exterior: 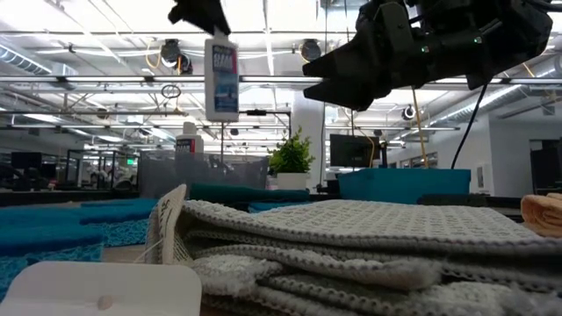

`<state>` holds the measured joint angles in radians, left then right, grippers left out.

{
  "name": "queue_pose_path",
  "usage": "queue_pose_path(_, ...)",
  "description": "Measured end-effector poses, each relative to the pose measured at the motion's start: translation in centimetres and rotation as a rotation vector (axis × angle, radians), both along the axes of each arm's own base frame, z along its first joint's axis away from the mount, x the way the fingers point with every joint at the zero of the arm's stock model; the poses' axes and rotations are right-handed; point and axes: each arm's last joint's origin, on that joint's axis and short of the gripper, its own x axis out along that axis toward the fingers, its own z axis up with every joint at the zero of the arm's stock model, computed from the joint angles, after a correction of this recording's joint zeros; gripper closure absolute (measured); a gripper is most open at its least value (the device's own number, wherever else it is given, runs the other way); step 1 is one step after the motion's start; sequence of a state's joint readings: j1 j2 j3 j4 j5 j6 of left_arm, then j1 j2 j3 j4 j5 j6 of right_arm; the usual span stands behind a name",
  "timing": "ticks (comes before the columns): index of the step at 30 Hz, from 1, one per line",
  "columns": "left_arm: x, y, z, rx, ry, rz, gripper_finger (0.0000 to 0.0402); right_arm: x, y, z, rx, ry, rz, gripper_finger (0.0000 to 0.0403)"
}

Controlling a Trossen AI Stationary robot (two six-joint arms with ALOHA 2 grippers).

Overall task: Pick & Place Kitchen Items
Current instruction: Put the white restorer into the top black bin

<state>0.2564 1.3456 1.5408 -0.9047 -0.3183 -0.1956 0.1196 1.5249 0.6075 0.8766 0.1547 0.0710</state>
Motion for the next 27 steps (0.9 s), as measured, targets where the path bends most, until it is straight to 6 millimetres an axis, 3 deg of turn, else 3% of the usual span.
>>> queue_pose_path(5, -0.8, 3.0, -1.4, -0.012, 0.048, 0.159, 0.0288, 0.0, 0.0, -0.1, -0.001, 0.009, 0.0, 0.0085)
queue_pose_path(12, -1.7, 6.1, -5.7, -0.074, 0.074, 0.301, 0.0288, 0.0, 0.0, -0.2, -0.002, 0.016, -0.001, 0.0085)
queue_pose_path(17, -2.2, 7.3, -8.3, -0.081, 0.096, 0.354, 0.0288, 0.0, 0.0, -0.2, -0.002, 0.019, -0.001, 0.0087)
queue_pose_path(27, -2.8, 8.2, -11.4, -0.102, 0.101, 0.406, 0.0288, 0.0, 0.0, -0.2, 0.018, 0.023, -0.004, 0.009)
